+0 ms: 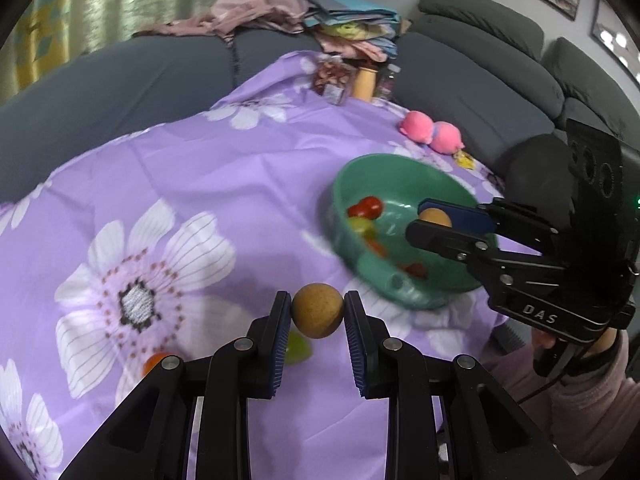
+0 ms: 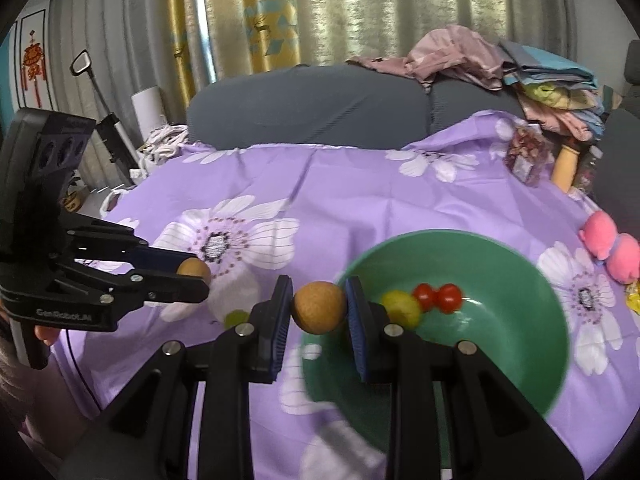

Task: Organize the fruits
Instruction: 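Carry the tan fruit with the right gripper into the green bowl and open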

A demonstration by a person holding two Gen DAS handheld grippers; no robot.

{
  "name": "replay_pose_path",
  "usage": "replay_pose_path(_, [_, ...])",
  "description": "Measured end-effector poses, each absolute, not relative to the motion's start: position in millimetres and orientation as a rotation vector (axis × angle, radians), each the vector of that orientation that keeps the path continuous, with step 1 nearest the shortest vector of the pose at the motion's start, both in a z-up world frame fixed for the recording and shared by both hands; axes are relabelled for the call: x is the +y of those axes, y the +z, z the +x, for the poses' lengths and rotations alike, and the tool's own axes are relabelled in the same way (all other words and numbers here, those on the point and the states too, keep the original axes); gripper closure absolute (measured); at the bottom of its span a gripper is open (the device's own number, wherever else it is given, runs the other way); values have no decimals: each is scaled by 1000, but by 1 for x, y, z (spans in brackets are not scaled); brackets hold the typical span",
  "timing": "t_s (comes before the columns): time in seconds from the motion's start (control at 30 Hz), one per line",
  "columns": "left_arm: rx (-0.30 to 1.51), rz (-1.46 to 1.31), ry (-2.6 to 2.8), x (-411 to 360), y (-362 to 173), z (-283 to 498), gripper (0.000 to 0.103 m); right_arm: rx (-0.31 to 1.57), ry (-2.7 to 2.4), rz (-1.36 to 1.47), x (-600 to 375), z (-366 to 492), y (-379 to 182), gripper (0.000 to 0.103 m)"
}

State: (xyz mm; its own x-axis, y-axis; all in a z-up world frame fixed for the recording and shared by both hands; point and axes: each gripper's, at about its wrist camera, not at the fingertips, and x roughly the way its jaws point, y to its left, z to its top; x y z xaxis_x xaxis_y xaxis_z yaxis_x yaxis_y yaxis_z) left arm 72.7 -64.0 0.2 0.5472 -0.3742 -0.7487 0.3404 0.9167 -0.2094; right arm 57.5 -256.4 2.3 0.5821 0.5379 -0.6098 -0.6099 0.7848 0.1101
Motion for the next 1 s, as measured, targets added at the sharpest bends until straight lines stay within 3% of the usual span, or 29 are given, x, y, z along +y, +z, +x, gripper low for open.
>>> replay_pose_path(0.57, [935,39,-514,-156,8,116,75,692,586,46,-325,87,-16,75])
replay_pose_path(1.0, [978,70,-489,-181,-7,131,75,709,575,63,-337,92,-26,75])
